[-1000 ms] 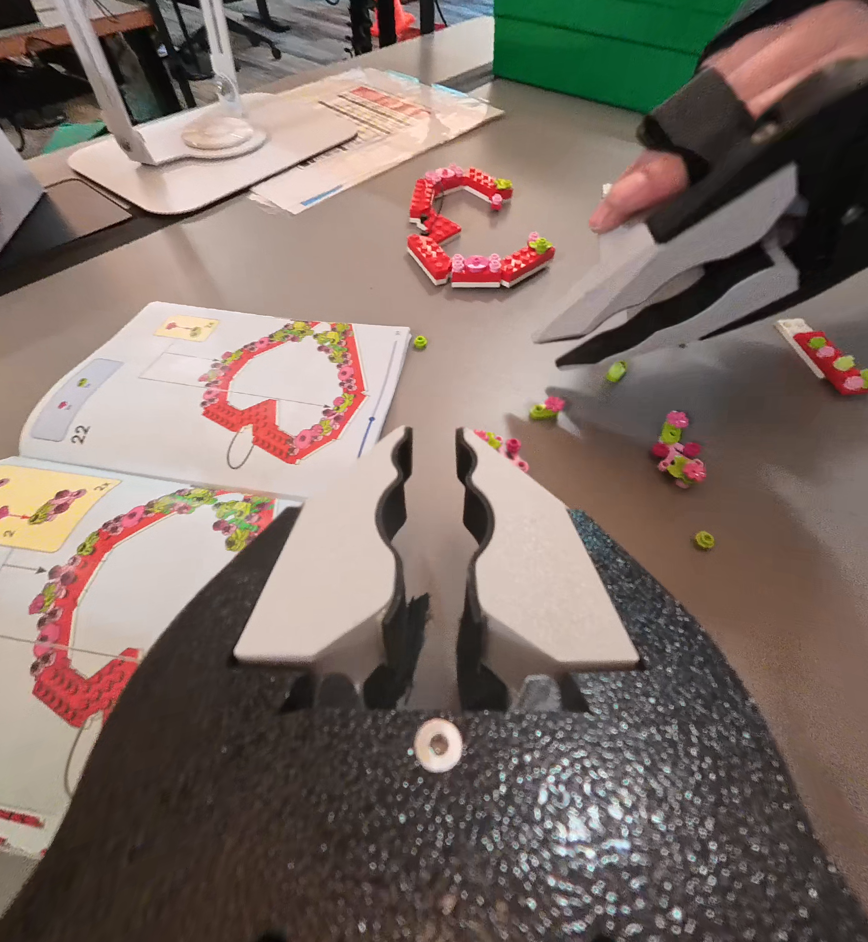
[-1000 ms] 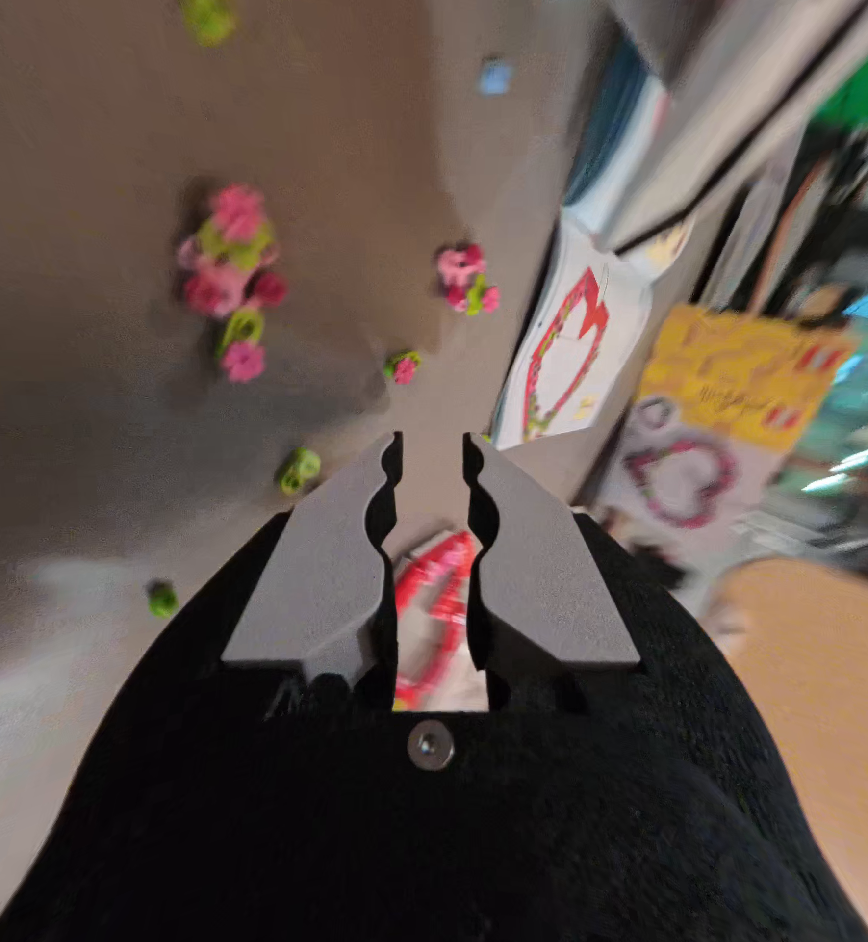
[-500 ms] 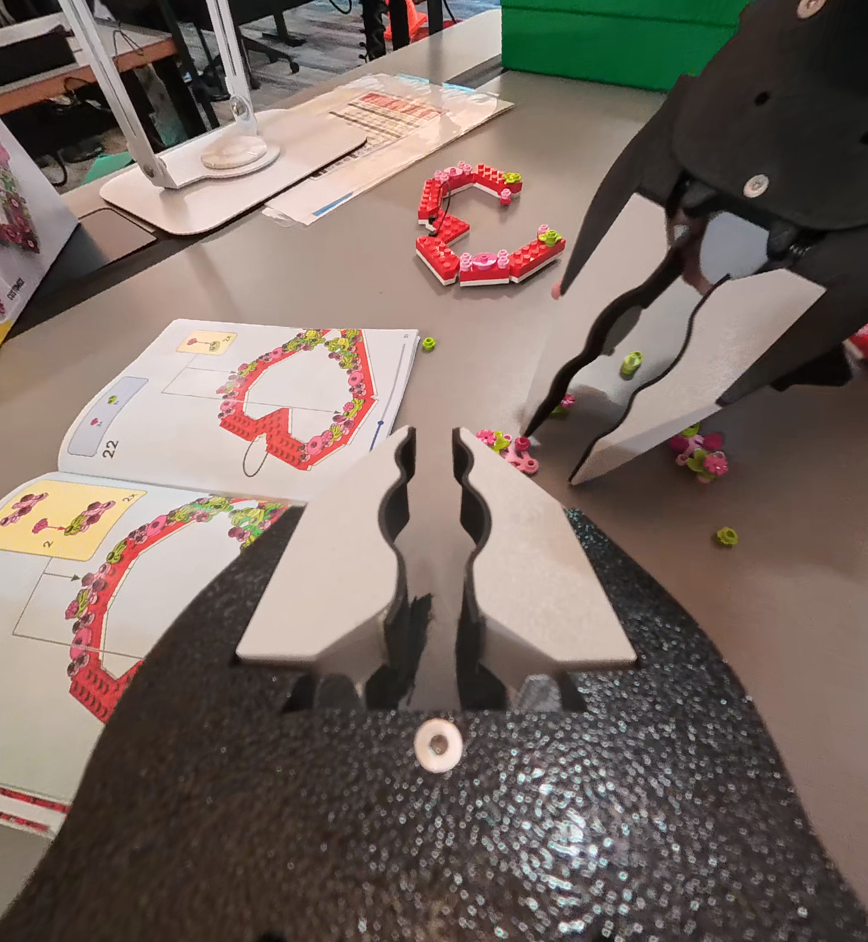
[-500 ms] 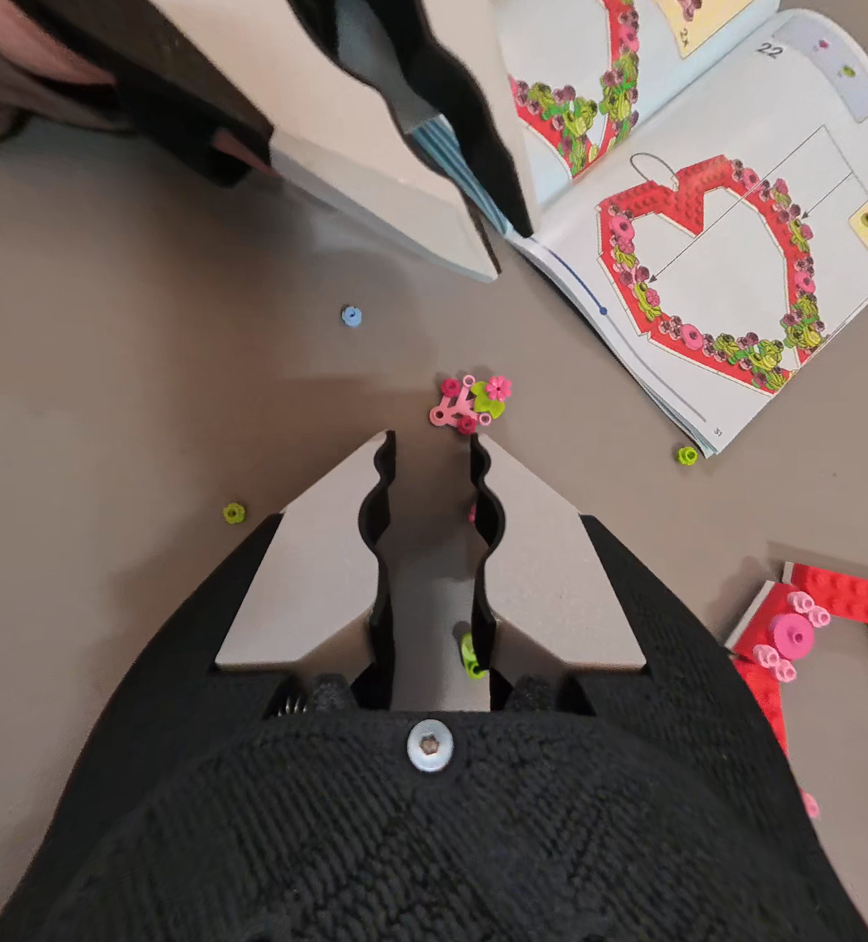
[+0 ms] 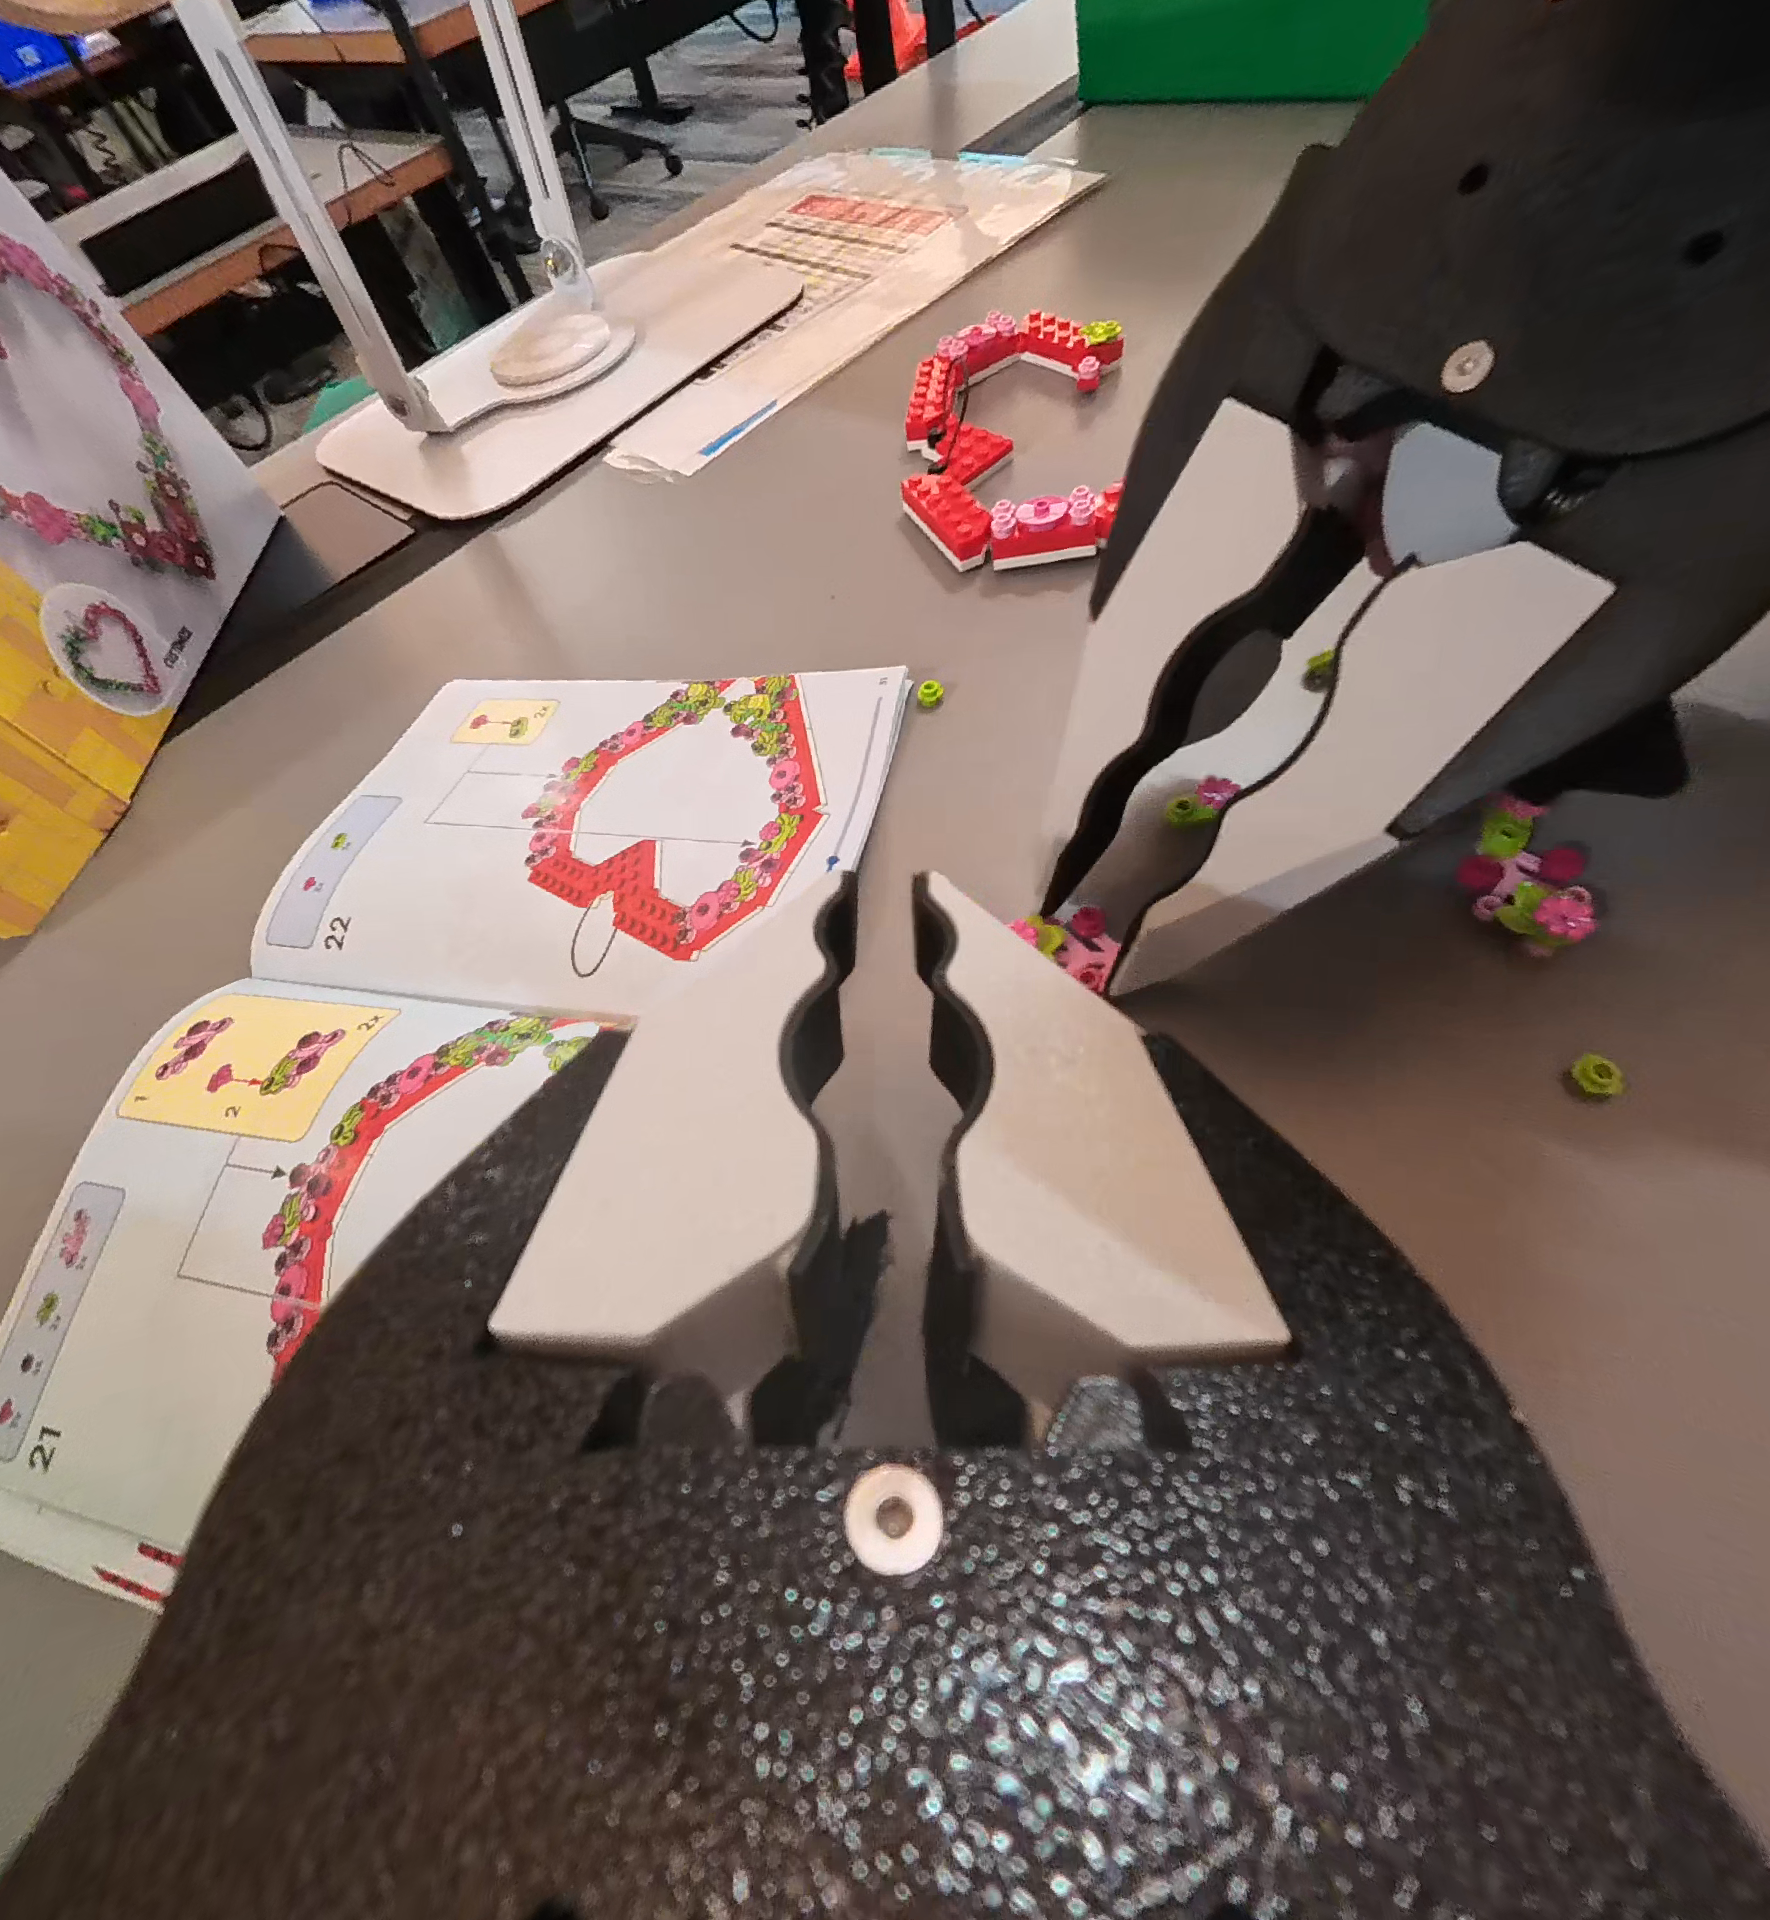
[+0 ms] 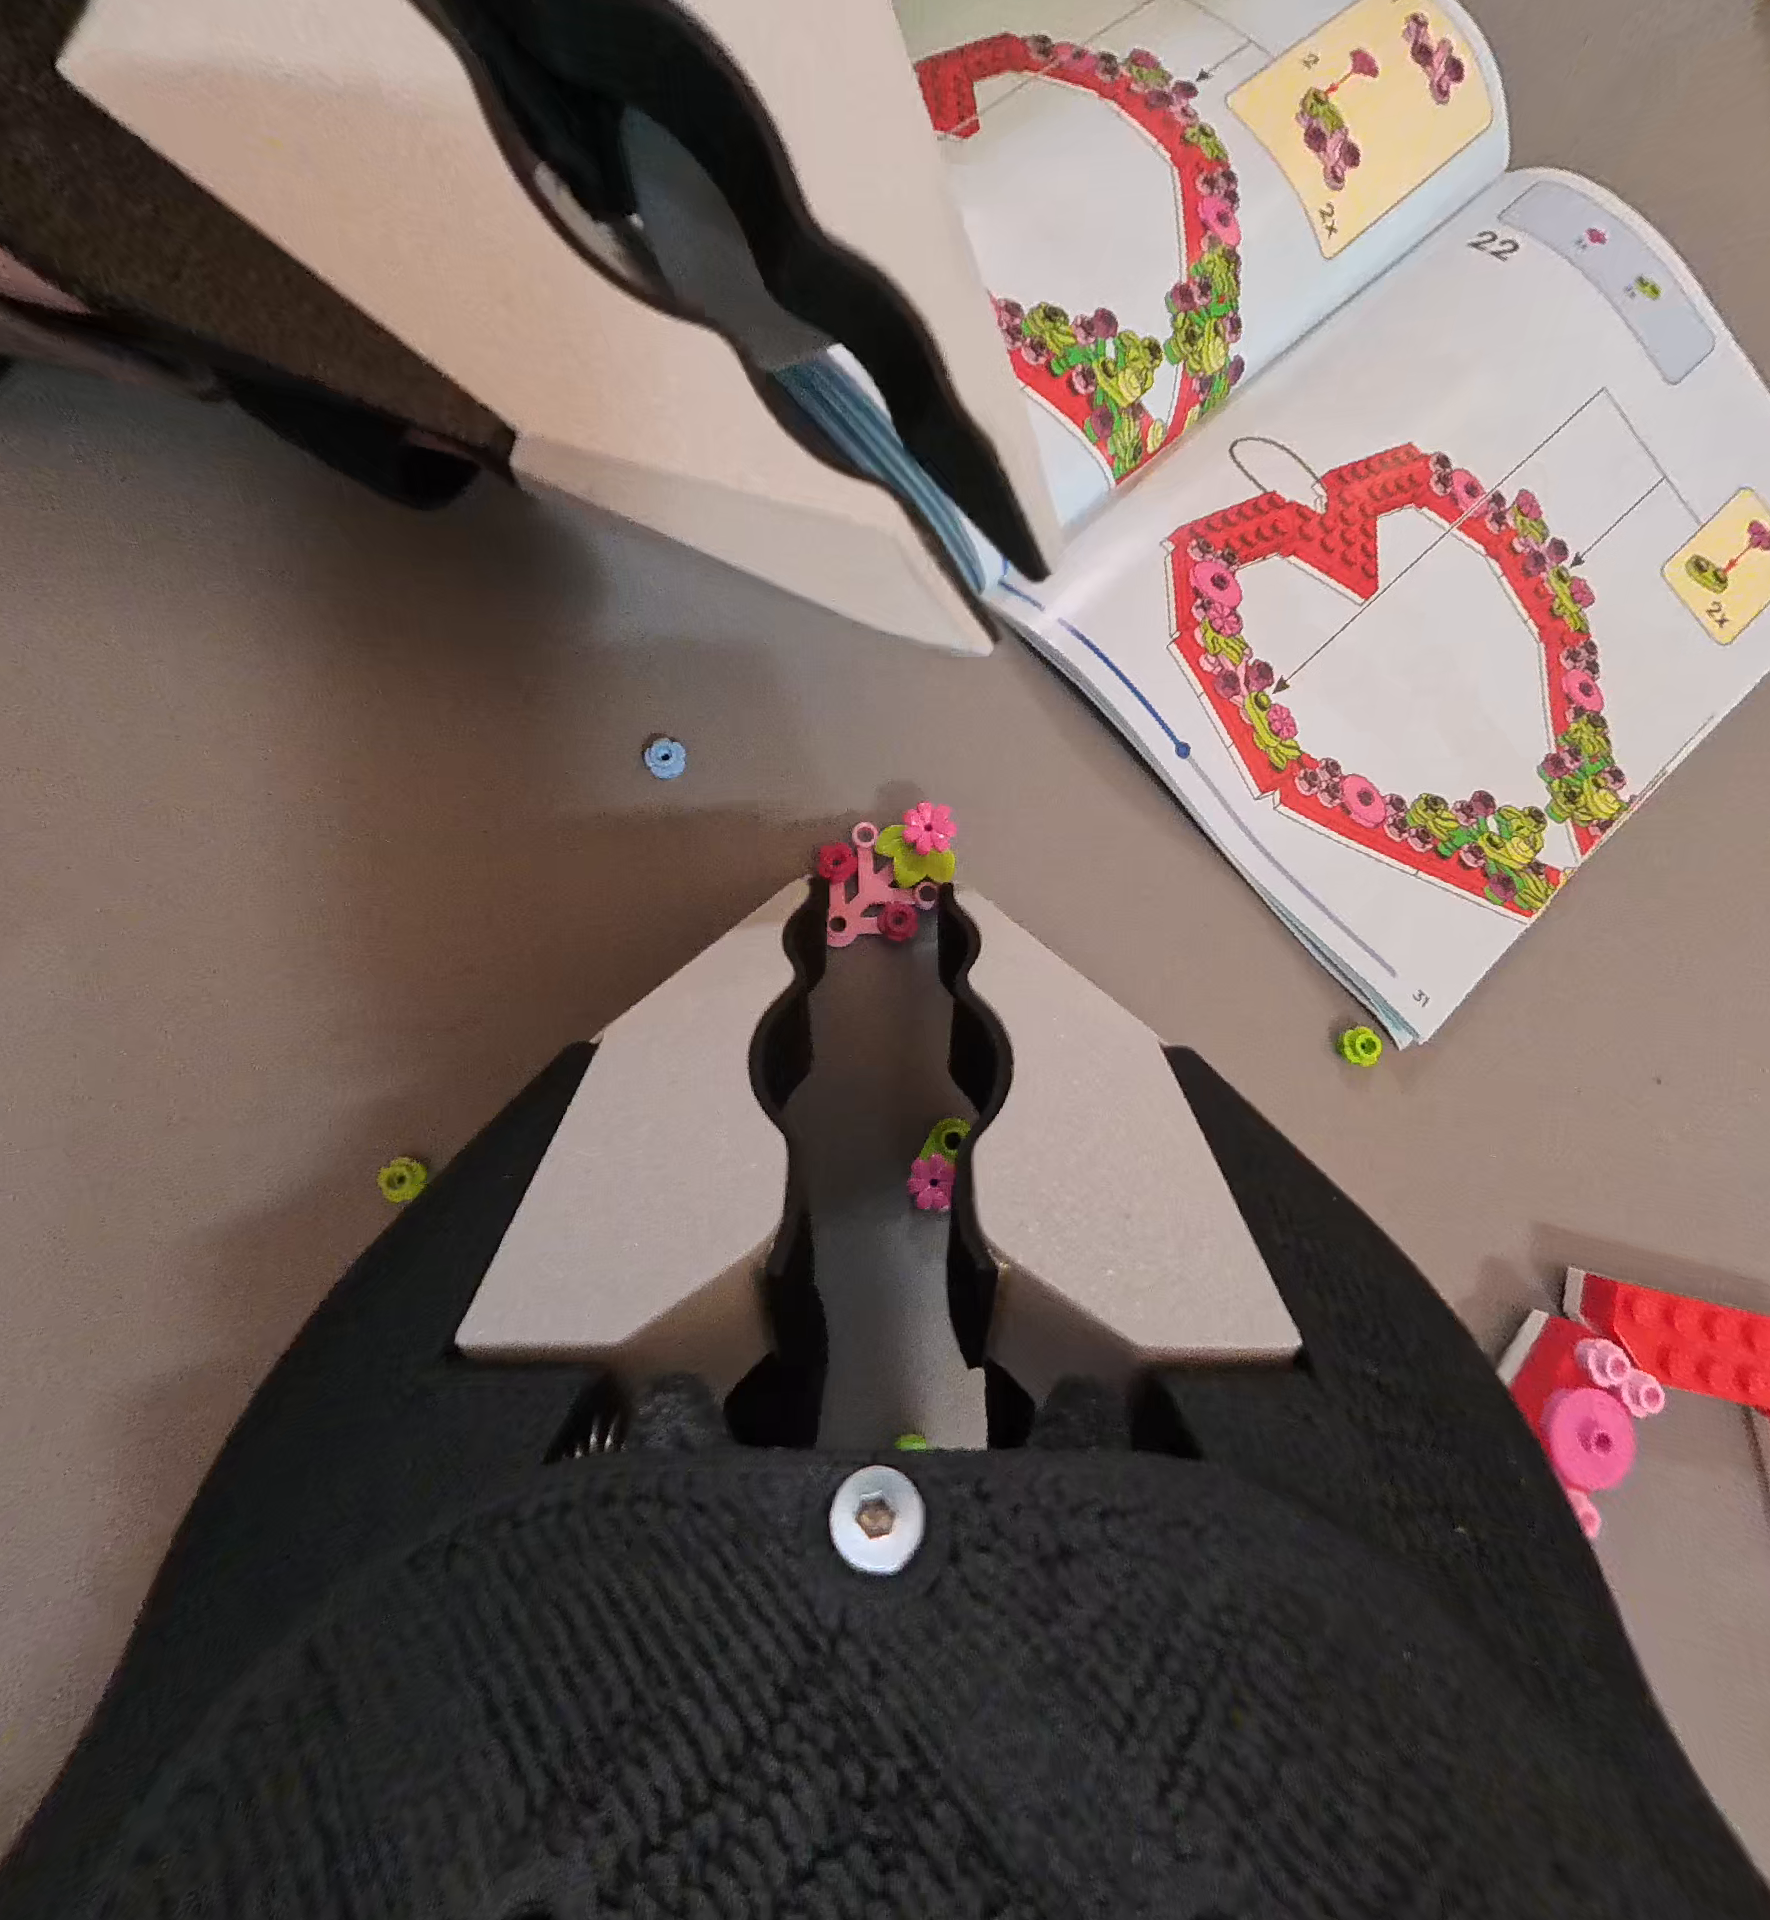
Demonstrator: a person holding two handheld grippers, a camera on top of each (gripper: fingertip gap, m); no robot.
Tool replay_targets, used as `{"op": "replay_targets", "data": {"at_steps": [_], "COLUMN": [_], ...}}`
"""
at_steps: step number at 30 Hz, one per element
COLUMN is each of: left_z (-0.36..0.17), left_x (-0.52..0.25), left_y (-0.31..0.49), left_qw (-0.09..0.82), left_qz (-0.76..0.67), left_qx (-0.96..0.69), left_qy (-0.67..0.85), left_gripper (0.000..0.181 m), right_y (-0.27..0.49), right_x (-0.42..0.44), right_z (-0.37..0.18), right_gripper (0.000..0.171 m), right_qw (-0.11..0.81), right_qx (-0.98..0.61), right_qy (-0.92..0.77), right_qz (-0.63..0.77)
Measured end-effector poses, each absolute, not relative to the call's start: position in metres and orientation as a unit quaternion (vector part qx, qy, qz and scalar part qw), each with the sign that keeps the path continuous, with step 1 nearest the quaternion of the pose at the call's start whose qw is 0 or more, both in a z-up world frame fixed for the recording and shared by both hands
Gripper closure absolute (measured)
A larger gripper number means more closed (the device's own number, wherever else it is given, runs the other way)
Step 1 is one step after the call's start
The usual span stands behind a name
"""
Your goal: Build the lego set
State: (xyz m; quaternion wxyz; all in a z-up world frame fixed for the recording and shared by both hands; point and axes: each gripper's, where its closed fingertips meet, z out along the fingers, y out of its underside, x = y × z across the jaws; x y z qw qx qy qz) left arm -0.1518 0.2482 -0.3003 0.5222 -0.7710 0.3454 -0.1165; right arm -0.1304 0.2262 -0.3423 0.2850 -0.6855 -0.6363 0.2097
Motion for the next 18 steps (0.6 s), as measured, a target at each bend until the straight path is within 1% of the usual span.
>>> {"op": "replay_targets", "data": {"at_steps": [2, 3, 4, 6, 8, 11, 13, 14, 17, 18], "left_z": [-0.302, -0.302, -0.302, -0.301, -0.303, -0.305, -0.307, -0.308, -0.308, -0.306], "left_x": [-0.149, -0.146, -0.143, -0.131, -0.122, -0.112, -0.107, -0.104, -0.098, -0.097], "left_y": [0.247, 0.245, 0.242, 0.234, 0.224, 0.215, 0.213, 0.212, 0.211, 0.21], "left_qw": [0.523, 0.523, 0.524, 0.53, 0.539, 0.557, 0.559, 0.558, 0.566, 0.574], "left_qz": [-0.113, -0.112, -0.112, -0.108, -0.071, 0.051, 0.116, 0.134, 0.147, 0.151], "left_qx": [-0.765, -0.759, -0.75, -0.718, -0.674, -0.577, -0.53, -0.516, -0.493, -0.485], "left_qy": [0.359, 0.371, 0.388, 0.438, 0.501, 0.596, 0.627, 0.636, 0.644, 0.642], "left_gripper": [0.171, 0.166, 0.159, 0.139, 0.118, 0.13, 0.142, 0.145, 0.147, 0.152], "right_y": [0.228, 0.227, 0.228, 0.225, 0.223, 0.211, 0.203, 0.201, 0.191, 0.189], "right_x": [-0.129, -0.128, -0.126, -0.122, -0.116, -0.108, -0.104, -0.102, -0.099, -0.098], "right_z": [-0.341, -0.339, -0.337, -0.33, -0.324, -0.315, -0.31, -0.308, -0.305, -0.305], "right_gripper": [0.152, 0.152, 0.152, 0.152, 0.152, 0.152, 0.152, 0.152, 0.152, 0.152], "right_qw": [0.291, 0.295, 0.299, 0.299, 0.289, 0.252, 0.228, 0.223, 0.209, 0.206], "right_qx": [-0.677, -0.668, -0.662, -0.643, -0.633, -0.622, -0.615, -0.614, -0.608, -0.606], "right_qy": [-0.645, -0.653, -0.657, -0.671, -0.681, -0.689, -0.691, -0.689, -0.687, -0.688], "right_qz": [0.202, 0.203, 0.204, 0.216, 0.228, 0.273, 0.304, 0.313, 0.338, 0.343]}}
